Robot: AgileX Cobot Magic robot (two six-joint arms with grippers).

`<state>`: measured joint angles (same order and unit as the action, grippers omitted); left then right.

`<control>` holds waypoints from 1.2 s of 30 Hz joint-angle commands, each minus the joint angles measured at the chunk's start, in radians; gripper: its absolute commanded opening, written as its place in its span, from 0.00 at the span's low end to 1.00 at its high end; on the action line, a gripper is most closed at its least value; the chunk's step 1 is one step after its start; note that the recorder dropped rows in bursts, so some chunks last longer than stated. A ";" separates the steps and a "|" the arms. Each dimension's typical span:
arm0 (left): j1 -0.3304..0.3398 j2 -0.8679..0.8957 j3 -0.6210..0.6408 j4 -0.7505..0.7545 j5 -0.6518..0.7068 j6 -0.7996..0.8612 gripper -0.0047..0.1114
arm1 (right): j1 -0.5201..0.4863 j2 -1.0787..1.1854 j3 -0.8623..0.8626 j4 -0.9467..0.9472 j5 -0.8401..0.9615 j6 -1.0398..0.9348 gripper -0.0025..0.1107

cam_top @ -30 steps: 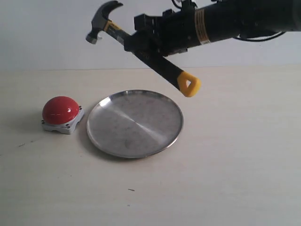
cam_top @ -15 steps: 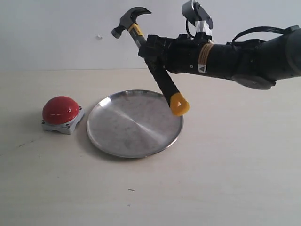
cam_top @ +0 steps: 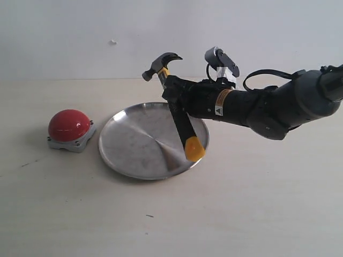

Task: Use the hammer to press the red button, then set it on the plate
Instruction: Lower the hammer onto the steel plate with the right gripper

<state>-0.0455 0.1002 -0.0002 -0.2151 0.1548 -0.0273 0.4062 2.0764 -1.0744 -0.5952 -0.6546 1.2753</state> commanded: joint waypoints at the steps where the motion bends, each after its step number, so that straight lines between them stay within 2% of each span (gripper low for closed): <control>1: -0.006 -0.005 0.000 -0.008 -0.008 -0.007 0.04 | 0.022 0.023 -0.010 0.060 -0.080 -0.018 0.02; 8: -0.006 -0.005 0.000 -0.008 -0.008 -0.007 0.04 | 0.070 0.059 -0.040 0.137 -0.081 -0.042 0.02; 17: -0.006 -0.005 0.000 -0.008 -0.008 -0.007 0.04 | 0.070 0.104 -0.129 0.109 -0.034 -0.014 0.02; 23: -0.006 -0.005 0.000 -0.008 -0.008 -0.007 0.04 | 0.070 0.121 -0.131 0.110 0.026 -0.010 0.02; 36: -0.006 -0.005 0.000 -0.008 -0.008 -0.007 0.04 | 0.070 0.121 -0.131 0.141 0.014 -0.007 0.02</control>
<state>-0.0455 0.1002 -0.0002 -0.2151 0.1548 -0.0273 0.4771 2.2164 -1.1902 -0.4800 -0.5478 1.2752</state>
